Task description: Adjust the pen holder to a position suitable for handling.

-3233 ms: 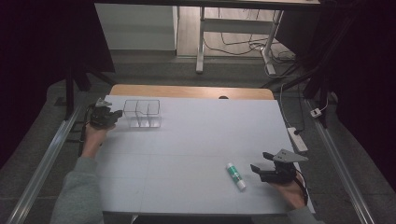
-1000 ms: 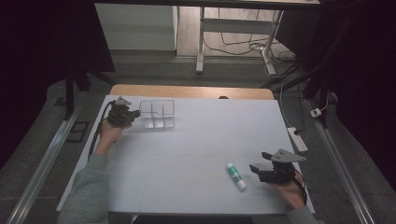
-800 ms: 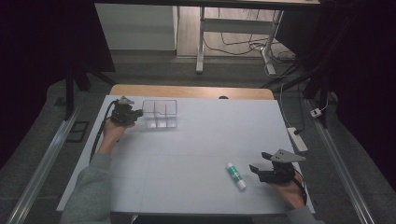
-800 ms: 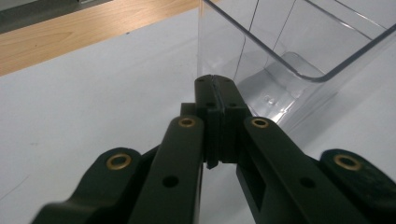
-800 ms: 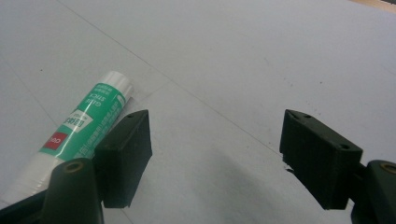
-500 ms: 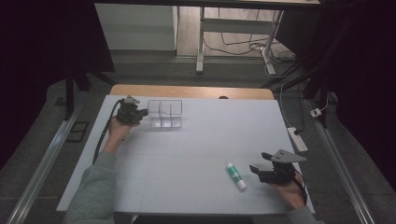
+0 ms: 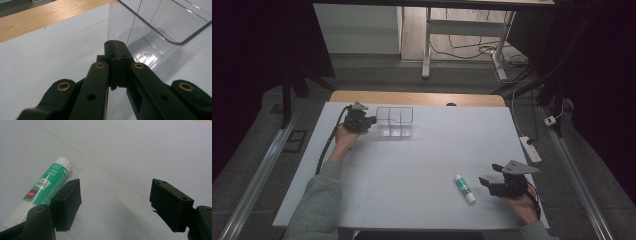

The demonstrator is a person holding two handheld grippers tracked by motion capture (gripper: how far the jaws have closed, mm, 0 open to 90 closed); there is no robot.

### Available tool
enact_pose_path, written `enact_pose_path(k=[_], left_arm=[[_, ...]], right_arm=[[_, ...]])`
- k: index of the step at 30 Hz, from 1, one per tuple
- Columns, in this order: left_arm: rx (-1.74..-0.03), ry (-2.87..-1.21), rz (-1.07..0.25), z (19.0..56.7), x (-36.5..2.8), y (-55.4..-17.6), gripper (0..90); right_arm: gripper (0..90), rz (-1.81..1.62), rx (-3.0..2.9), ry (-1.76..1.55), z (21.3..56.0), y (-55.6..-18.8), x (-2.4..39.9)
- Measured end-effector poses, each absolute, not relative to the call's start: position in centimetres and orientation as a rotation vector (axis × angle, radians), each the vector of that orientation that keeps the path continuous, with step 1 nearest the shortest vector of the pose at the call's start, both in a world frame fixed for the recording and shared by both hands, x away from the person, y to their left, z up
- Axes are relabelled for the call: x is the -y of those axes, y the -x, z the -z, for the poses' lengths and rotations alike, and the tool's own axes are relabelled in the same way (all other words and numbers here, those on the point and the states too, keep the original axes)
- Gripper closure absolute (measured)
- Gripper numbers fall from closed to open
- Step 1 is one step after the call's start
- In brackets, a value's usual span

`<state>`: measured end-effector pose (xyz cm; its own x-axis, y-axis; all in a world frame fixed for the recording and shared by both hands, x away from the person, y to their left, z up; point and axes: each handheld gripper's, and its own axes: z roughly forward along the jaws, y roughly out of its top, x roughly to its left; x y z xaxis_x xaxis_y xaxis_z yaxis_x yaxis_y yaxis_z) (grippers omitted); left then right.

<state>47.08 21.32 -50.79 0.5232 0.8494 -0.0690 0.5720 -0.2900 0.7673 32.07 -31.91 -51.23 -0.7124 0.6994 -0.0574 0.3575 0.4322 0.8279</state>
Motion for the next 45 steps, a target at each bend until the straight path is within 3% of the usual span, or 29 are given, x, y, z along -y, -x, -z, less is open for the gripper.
enact_pose_path(k=[22, 45], left_arm=[[-1.088, -2.032, -0.406, 51.1, -18.3, -47.6, 88.7], [-1.029, -2.067, -0.439, 51.4, -15.2, -47.6, 88.3]], right_arm=[[25.4, -1.161, -2.306, -0.908, 51.3, -32.1, 31.9], [25.4, -1.153, -2.318, -0.911, 51.4, -32.1, 31.8]])
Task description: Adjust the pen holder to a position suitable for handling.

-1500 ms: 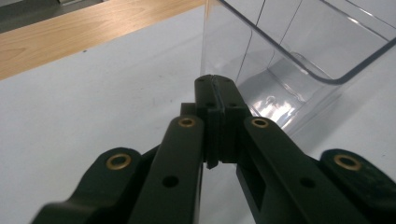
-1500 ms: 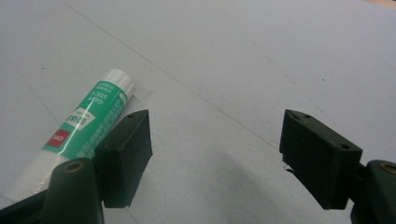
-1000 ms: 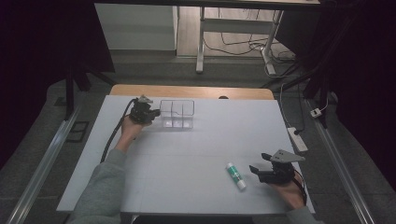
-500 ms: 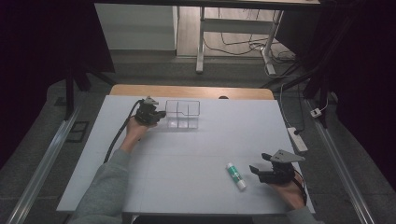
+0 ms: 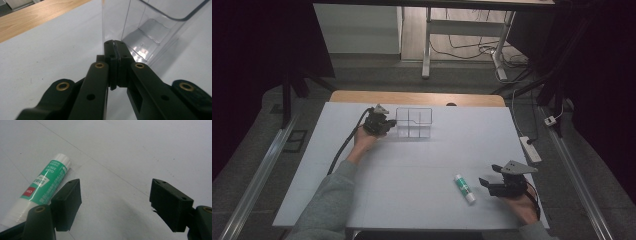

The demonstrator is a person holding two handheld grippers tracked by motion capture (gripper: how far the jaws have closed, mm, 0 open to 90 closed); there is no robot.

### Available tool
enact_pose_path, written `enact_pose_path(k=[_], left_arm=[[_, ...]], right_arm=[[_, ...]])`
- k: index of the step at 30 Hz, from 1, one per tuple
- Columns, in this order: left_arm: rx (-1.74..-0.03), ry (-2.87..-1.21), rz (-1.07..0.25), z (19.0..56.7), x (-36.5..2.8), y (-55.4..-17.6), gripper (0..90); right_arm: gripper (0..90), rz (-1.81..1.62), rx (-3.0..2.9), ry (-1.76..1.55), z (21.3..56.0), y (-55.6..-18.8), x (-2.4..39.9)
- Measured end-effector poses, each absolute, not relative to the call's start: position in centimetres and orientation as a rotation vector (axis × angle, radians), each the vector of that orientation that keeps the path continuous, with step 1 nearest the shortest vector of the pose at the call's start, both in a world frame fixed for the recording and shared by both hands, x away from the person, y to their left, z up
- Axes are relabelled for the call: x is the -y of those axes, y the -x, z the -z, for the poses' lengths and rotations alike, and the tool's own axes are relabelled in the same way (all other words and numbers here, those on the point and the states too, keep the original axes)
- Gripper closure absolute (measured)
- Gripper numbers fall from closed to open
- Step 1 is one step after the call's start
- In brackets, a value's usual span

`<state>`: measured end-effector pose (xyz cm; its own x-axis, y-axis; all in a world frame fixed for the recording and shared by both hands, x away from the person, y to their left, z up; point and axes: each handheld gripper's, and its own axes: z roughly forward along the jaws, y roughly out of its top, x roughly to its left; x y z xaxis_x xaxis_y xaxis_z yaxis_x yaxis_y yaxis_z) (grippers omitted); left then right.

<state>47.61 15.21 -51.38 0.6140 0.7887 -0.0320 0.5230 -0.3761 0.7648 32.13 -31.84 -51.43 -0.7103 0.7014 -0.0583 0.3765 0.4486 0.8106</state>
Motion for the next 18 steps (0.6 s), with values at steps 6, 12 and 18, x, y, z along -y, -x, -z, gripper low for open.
enact_pose_path(k=[6, 12, 18], left_arm=[[-1.028, -2.064, -0.44, 51.74, -14.58, -47.83, 88.2], [-1.025, -2.056, -0.427, 51.85, -14.25, -47.99, 88.3], [-1.012, -2.061, -0.427, 51.58, -14.32, -47.74, 88.3]], right_arm=[[25.5, -1.144, -2.317, -0.915, 51.45, -32.12, 31.83], [25.5, -1.149, -2.319, -0.92, 51.49, -32.12, 31.89], [25.5, -1.151, -2.316, -0.919, 51.44, -32.11, 31.92]])
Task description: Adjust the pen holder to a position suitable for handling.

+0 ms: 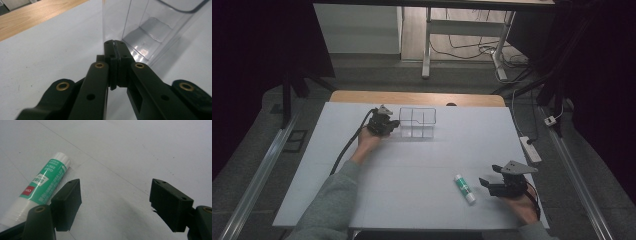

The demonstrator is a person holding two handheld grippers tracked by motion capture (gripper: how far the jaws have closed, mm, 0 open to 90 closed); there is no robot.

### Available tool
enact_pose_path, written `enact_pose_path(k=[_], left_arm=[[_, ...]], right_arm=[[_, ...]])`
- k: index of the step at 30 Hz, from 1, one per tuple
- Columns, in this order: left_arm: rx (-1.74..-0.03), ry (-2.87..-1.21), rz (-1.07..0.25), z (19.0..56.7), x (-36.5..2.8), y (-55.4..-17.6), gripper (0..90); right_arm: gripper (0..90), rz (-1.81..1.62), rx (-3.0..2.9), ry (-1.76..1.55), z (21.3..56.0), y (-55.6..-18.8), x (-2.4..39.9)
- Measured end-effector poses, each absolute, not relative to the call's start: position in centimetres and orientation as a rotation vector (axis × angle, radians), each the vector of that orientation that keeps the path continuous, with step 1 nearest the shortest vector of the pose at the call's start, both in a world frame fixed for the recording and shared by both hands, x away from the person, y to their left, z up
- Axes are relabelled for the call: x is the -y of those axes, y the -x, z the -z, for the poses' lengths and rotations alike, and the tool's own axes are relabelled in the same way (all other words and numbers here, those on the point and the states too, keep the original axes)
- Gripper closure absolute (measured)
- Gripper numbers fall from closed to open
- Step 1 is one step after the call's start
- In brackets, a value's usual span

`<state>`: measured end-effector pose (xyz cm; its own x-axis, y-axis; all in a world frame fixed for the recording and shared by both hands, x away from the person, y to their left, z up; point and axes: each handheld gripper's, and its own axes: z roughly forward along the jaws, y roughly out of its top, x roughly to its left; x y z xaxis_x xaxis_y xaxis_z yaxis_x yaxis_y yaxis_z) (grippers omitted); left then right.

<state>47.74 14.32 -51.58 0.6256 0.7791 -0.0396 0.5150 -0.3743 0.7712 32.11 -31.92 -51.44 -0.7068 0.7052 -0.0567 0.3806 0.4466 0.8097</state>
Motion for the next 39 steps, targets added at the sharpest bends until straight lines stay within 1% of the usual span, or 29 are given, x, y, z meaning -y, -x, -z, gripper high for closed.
enact_pose_path(k=[3, 6, 17, 23, 25, 26, 27, 29, 31, 35, 39], left_arm=[[-0.989, -2.078, -0.458, 51.0, -14.4, -47.2, 88.3], [-0.981, -2.078, -0.458, 50.5, -14.7, -46.5, 88.3], [-1.001, -2.062, -0.484, 48.9, -16.9, -42.6, 88.1], [-1.001, -2.053, -0.482, 48.4, -17.7, -40.1, 82.0], [-0.99, -2.061, -0.484, 48.3, -17.9, -39.2, 77.1], [-0.984, -2.062, -0.483, 48.2, -18.0, -38.8, 69.1], [-0.978, -2.063, -0.475, 48.2, -18.1, -38.3, 69.1], [-0.981, -2.059, -0.465, 48.1, -18.3, -37.5, 60.3], [-0.993, -2.055, -0.459, 47.8, -18.7, -36.7, 54.2], [-0.997, -2.048, -0.473, 47.5, -19.2, -35.0, 47.5], [-0.997, -2.043, -0.466, 47.8, -19.6, -33.4, 43.4]], right_arm=[[25.5, -1.151, -2.314, -0.919, 51.4, -32.1, 32.0], [25.6, -1.162, -2.311, -0.916, 51.4, -32.1, 31.9], [25.7, -1.174, -2.314, -0.893, 51.3, -32.2, 31.9], [25.8, -1.185, -2.313, -0.894, 51.2, -32.4, 31.8], [25.8, -1.197, -2.308, -0.896, 51.2, -32.5, 31.7], [25.8, -1.195, -2.311, -0.896, 51.2, -32.5, 31.7], [25.8, -1.195, -2.311, -0.896, 51.2, -32.5, 31.7], [25.8, -1.196, -2.316, -0.9, 51.3, -32.6, 31.7], [25.8, -1.198, -2.319, -0.898, 51.3, -32.5, 31.7], [25.8, -1.201, -2.321, -0.895, 51.2, -32.5, 31.7], [25.8, -1.19, -2.324, -0.903, 51.2, -32.3, 31.7]])
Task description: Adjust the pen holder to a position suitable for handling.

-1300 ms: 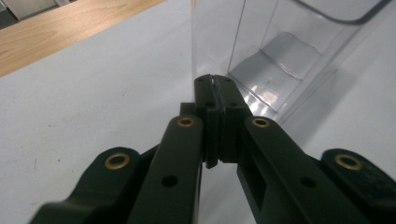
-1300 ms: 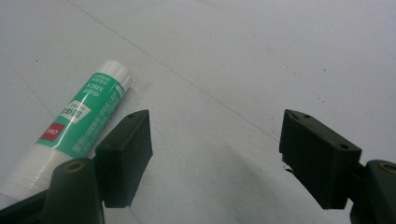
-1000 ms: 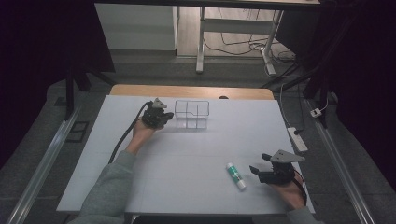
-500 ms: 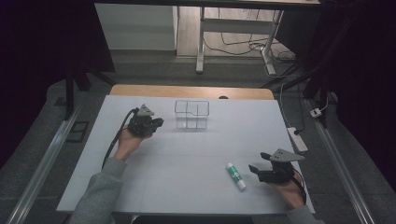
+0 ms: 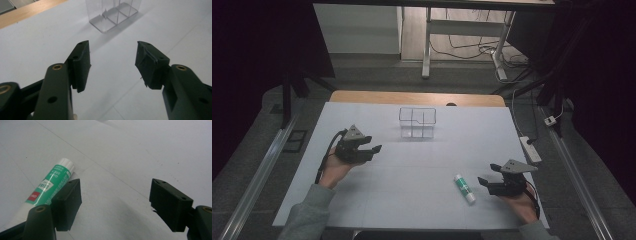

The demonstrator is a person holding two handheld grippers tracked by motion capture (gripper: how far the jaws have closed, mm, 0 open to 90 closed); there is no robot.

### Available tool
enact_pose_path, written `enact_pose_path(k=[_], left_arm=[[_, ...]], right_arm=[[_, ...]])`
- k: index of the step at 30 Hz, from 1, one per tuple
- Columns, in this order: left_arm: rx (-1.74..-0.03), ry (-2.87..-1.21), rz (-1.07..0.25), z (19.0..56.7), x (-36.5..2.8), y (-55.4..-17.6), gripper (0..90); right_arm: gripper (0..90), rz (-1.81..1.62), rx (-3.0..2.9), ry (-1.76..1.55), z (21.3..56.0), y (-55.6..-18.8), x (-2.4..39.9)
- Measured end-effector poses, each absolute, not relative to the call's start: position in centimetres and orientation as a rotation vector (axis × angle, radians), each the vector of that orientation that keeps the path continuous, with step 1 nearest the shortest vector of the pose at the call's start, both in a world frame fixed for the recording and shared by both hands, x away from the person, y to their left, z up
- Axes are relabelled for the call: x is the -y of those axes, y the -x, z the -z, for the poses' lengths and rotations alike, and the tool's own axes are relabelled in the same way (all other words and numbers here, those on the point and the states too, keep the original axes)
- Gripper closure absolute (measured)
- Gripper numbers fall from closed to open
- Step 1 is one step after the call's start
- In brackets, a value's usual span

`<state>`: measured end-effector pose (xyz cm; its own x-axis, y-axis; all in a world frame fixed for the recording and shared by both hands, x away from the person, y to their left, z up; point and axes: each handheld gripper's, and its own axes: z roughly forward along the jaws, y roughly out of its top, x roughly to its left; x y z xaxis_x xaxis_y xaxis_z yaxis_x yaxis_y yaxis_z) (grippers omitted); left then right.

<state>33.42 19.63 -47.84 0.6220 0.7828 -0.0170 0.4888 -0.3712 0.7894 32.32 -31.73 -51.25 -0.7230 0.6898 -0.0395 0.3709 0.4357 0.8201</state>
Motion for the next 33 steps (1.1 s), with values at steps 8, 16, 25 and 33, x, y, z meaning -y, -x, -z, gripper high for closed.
enact_pose_path(k=[8, 16, 25, 33], left_arm=[[-1.029, -2.038, -0.466, 49.0, -20.5, -30.8, 37.4], [-1.029, -2.061, -0.492, 49.6, -20.7, -28.8, 35.5], [-1.043, -2.05, -0.506, 50.0, -21.8, -27.7, 35.1], [-1.037, -2.076, -0.512, 50.3, -21.5, -27.9, 34.8]], right_arm=[[25.7, -1.192, -2.326, -0.906, 51.4, -32.2, 31.8], [25.7, -1.207, -2.317, -0.923, 51.2, -32.2, 32.0], [25.7, -1.193, -2.33, -0.921, 51.4, -32.3, 31.9], [25.8, -1.189, -2.324, -0.921, 51.3, -32.2, 31.9]])
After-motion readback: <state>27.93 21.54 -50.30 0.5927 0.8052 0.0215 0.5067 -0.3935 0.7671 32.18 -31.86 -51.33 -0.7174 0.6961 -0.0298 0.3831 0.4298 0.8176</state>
